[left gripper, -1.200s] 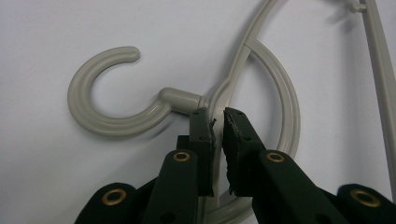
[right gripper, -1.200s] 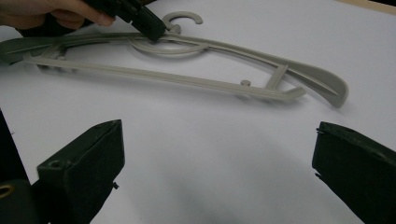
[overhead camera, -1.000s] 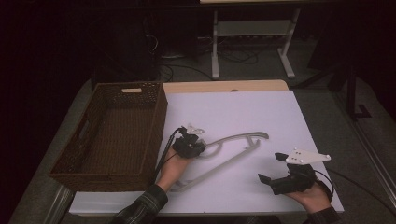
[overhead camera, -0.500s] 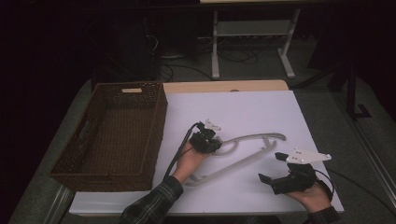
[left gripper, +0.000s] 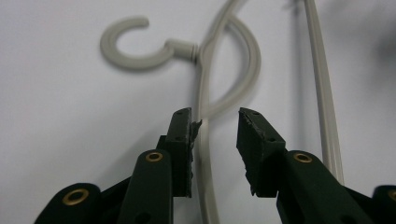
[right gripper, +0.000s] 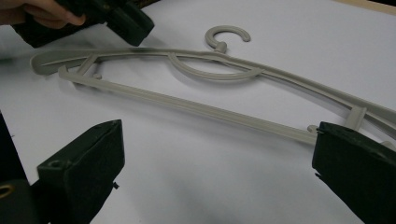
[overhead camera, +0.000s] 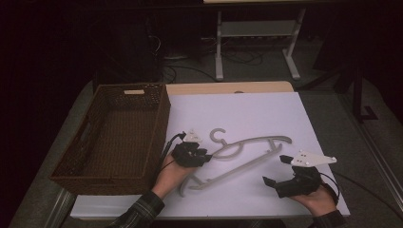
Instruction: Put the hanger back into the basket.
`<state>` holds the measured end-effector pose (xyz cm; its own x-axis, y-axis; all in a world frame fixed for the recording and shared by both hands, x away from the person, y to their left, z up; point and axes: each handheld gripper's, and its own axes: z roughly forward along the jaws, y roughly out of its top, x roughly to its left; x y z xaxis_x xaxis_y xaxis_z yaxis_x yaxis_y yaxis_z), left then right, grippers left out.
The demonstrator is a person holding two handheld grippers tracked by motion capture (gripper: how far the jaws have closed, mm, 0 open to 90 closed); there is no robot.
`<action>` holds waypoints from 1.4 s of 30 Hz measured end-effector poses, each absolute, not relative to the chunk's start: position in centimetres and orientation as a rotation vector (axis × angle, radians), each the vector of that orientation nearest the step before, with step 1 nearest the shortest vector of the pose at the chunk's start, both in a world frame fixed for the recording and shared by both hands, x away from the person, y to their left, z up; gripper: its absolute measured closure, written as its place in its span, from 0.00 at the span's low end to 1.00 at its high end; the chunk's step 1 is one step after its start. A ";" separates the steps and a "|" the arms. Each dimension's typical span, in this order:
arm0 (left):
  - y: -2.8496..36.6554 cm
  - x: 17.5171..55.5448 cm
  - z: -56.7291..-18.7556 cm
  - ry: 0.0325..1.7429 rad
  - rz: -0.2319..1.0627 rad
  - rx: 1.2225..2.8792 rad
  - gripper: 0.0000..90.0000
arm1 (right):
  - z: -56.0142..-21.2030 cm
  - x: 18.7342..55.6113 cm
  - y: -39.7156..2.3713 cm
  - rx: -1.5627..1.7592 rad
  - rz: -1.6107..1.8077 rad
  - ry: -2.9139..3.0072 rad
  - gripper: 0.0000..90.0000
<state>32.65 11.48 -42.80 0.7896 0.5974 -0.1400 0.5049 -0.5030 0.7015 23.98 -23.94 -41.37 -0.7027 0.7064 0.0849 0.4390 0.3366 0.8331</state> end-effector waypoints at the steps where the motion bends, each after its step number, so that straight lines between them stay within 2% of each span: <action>1: 11.5 32.7 -42.8 0.812 0.154 2.205 0.72 | -41.4 24.0 -23.9 1.025 1.302 2.313 0.02; 5: 11.7 32.3 -43.4 0.818 0.148 2.242 0.72 | -41.4 24.0 -23.9 1.023 1.299 2.316 0.02; 11: 11.3 32.5 -44.2 0.824 0.171 2.286 0.80 | -41.4 24.0 -24.0 1.024 1.303 2.313 0.02; 15: 11.0 32.7 -44.4 0.837 0.179 2.293 0.89 | -41.4 24.0 -24.0 1.026 1.306 2.312 0.02; 32: 6.5 36.2 -44.7 0.786 0.154 2.284 0.91 | -41.4 24.2 -23.9 1.027 1.302 2.315 0.02; 37: 6.0 36.6 -44.9 0.775 0.119 2.251 0.90 | -41.5 24.2 -24.0 1.031 1.303 2.316 0.02; 42: 7.3 36.2 -43.6 0.748 0.118 2.195 0.70 | -41.5 24.2 -24.0 1.032 1.301 2.315 0.02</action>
<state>36.22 7.31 -43.56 0.8212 0.5494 -0.1543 0.4750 -0.5081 0.7185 24.21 -24.00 -41.49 -0.7005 0.7080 0.0895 0.4446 0.3348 0.8308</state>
